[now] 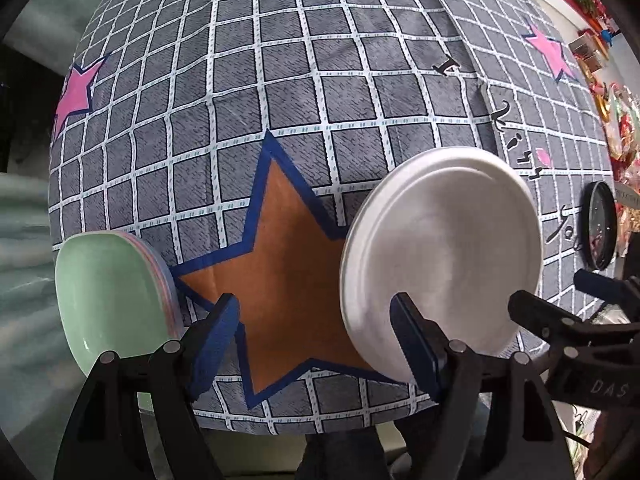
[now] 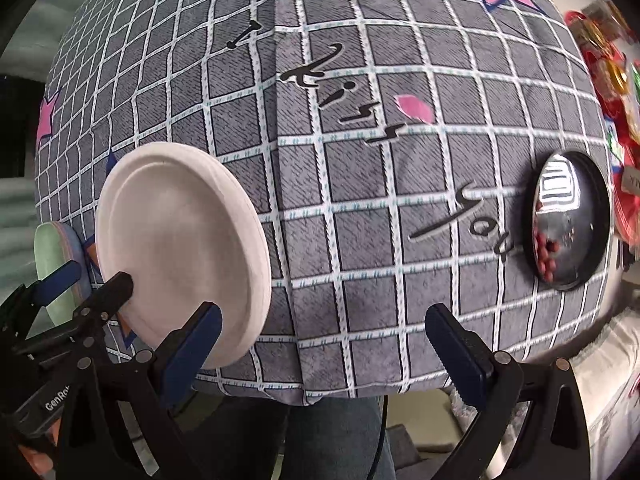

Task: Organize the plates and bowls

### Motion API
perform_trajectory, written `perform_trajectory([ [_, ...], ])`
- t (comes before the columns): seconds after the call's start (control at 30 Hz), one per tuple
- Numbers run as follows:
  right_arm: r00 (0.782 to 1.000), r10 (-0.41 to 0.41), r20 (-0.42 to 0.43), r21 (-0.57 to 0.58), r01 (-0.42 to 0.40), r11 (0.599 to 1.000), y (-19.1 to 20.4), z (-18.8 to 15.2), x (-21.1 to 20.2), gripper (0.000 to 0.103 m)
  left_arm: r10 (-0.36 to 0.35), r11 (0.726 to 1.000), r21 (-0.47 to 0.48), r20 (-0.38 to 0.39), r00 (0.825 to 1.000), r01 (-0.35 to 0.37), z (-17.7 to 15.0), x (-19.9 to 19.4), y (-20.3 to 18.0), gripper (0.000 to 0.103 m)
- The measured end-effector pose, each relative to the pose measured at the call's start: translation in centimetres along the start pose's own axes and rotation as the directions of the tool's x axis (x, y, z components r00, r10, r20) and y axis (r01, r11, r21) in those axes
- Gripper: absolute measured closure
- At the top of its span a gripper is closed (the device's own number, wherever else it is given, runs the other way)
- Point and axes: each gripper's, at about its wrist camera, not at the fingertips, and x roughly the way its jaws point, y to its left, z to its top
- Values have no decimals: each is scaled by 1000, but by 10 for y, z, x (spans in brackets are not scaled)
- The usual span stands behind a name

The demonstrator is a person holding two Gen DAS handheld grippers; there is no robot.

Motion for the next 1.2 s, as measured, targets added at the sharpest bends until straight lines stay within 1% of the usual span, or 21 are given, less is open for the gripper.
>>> perform_trajectory([
  [0.13, 1000, 1, -28, -33, -2, 999, 2, 17, 2, 0, 18, 1000, -21, -26, 1000, -19, 2, 8, -10, 22],
  [0.2, 999, 2, -39, -47, -4, 999, 4, 24, 2, 0, 28, 999, -25, -34, 999, -29, -1, 10, -8, 22],
  [0.27, 999, 3, -45, -58, -5, 998, 3, 25, 3, 0, 35, 999, -26, -40, 999, -36, -2, 14, -11, 22],
  [0.33, 999, 7, -47, -58, -9, 998, 11, 23, 10, 0, 39, 999, -30, -45, 998, -41, -4, 17, -12, 22],
  [0.43, 999, 14, -49, -60, -17, 998, 8, 29, 15, 0, 41, 998, -37, -48, 998, -42, -7, 25, -12, 22],
  [0.53, 999, 16, -44, -68, -19, 998, 5, 37, 22, 0, 46, 998, -36, -35, 998, -47, -2, 34, -15, 22],
  [0.63, 999, 10, -43, -82, -13, 997, 9, 48, 32, 0, 51, 998, -39, -50, 997, -53, 17, 53, -13, 22],
  [0.73, 999, 17, -33, -85, -20, 996, 10, 56, 40, 1, 50, 998, -41, -44, 998, -52, 26, 62, -16, 22],
  [0.8, 998, 35, -42, -89, -38, 995, 12, 62, 45, 12, 32, 999, -36, -47, 998, -33, 33, 70, -19, 22],
  [0.87, 998, 50, -49, -98, -55, 994, 16, 66, 51, 30, 43, 999, -24, -48, 998, -44, 37, 73, -22, 23],
  [0.97, 994, 94, -55, -102, -99, 990, 22, 70, 57, 43, 31, 999, -30, -51, 998, -32, 39, 75, -30, 26],
  [1.0, 993, 103, -60, -101, -109, 989, 23, 68, 65, 44, 18, 999, -36, -53, 998, -20, 40, 74, -33, 27],
  [1.07, 991, 115, -69, -106, -122, 987, 28, 70, 70, 46, -10, 999, -43, -53, 999, 8, 39, 73, -33, 36],
  [1.1, 991, 115, -70, -122, -123, 985, 32, 72, 71, 47, -27, 999, -42, -55, 998, 24, 39, 73, -34, 39],
  [1.13, 991, 118, -70, -132, -127, 983, 37, 70, 73, 53, -36, 999, -34, -56, 998, 34, 40, 74, -37, 46],
  [1.17, 988, 133, -76, -147, -143, 979, 41, 69, 75, 60, -41, 999, -16, -54, 998, 40, 39, 73, -41, 56],
  [1.2, 985, 151, -85, -155, -163, 974, 46, 61, 77, 62, -42, 999, 0, -52, 998, 42, 39, 73, -46, 60],
])
